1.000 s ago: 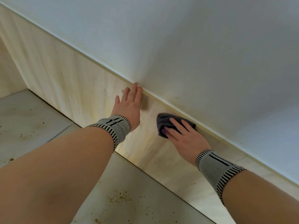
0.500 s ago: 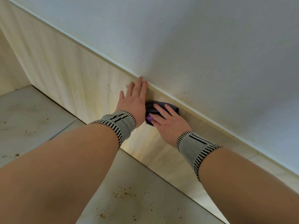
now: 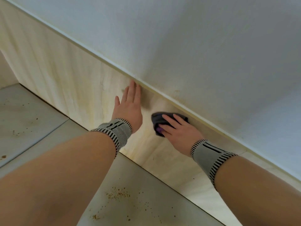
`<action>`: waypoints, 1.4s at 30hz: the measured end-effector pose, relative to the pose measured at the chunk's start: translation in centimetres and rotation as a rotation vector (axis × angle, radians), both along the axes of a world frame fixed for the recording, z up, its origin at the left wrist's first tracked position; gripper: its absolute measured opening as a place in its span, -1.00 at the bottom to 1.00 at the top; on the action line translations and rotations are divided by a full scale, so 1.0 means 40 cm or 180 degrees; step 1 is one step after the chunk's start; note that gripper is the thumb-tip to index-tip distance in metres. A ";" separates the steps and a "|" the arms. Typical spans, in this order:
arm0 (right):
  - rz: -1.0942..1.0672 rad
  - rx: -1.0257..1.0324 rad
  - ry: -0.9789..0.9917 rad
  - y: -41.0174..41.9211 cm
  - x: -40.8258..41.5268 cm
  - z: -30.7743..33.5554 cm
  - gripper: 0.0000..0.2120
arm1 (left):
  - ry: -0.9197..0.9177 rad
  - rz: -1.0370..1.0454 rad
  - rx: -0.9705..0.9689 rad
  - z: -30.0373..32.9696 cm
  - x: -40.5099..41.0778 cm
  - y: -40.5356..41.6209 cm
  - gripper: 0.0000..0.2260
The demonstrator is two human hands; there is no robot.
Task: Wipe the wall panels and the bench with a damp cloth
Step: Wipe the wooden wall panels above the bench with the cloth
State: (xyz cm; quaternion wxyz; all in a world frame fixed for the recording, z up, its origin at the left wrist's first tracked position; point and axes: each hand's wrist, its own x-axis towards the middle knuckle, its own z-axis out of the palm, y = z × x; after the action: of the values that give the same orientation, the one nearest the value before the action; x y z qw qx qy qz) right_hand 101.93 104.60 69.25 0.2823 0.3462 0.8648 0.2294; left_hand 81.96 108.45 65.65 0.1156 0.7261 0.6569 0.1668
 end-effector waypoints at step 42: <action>0.0183 0.0584 0.0624 -0.120 0.258 -0.109 -0.40 | 0.0129 0.0461 -0.1250 -0.185 0.335 -0.252 -0.15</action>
State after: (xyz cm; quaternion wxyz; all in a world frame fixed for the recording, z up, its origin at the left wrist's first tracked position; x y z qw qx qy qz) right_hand 112.25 99.80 64.87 0.1569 0.3664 0.8731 0.2806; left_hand 95.38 98.37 58.23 0.2294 0.6438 0.7295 0.0288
